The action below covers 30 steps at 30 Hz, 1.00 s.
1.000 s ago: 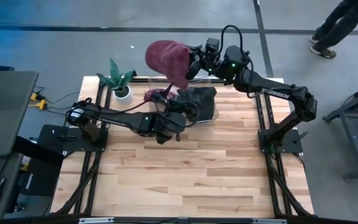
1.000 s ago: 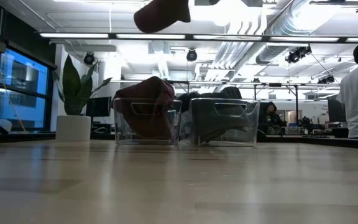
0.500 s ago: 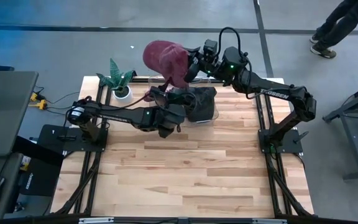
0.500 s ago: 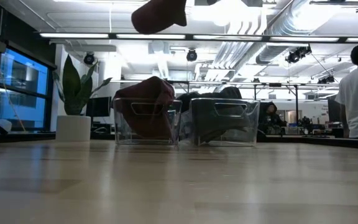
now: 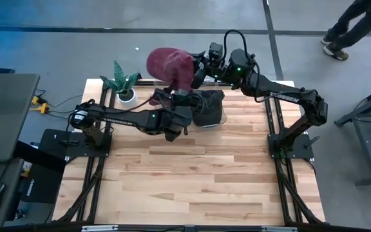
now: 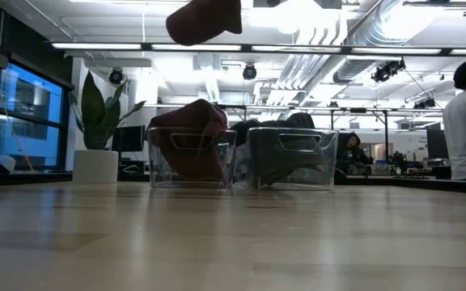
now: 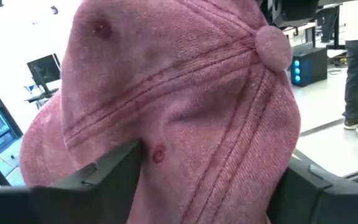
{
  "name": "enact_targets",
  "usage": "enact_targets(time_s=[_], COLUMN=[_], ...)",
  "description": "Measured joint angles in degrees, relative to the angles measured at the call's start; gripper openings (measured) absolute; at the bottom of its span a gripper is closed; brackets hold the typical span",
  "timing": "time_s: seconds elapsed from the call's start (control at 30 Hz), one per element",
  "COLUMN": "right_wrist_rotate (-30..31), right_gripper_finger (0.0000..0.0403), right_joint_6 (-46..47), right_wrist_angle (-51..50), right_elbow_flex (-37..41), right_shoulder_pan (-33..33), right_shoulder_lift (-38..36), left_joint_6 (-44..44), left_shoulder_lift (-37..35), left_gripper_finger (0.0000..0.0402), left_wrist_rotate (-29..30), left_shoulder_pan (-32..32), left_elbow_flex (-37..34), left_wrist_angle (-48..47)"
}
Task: Pick & Place hat
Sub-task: Put the dark red cap into the left transparent bin
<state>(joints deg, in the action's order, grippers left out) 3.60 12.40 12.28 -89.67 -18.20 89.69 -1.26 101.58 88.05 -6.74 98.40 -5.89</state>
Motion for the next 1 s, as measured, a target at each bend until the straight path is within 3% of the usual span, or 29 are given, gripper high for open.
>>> enact_targets(time_s=[0.5, 0.77, 1.0], right_wrist_rotate=[-1.07, -1.28, -1.90], right_gripper_finger=[0.0000, 0.0000, 0.0000], right_joint_6=[-0.02, -0.25, -0.87], right_wrist_angle=[-0.86, -0.86, -0.86], right_elbow_flex=[0.00, 0.00, 0.00], right_shoulder_pan=[0.00, 0.00, 0.00], right_shoulder_lift=[0.00, 0.00, 0.00], left_joint_6=[0.00, -1.61, -4.13], left_shoulder_lift=[0.00, 0.00, 0.00], left_gripper_finger=[0.0120, 0.0010, 0.0003], left_wrist_rotate=[0.17, 0.17, 0.15], left_shoulder_pan=[0.00, 0.00, 0.00], left_elbow_flex=[0.00, -0.01, 0.01], left_wrist_angle=[0.02, -0.13, -0.15])
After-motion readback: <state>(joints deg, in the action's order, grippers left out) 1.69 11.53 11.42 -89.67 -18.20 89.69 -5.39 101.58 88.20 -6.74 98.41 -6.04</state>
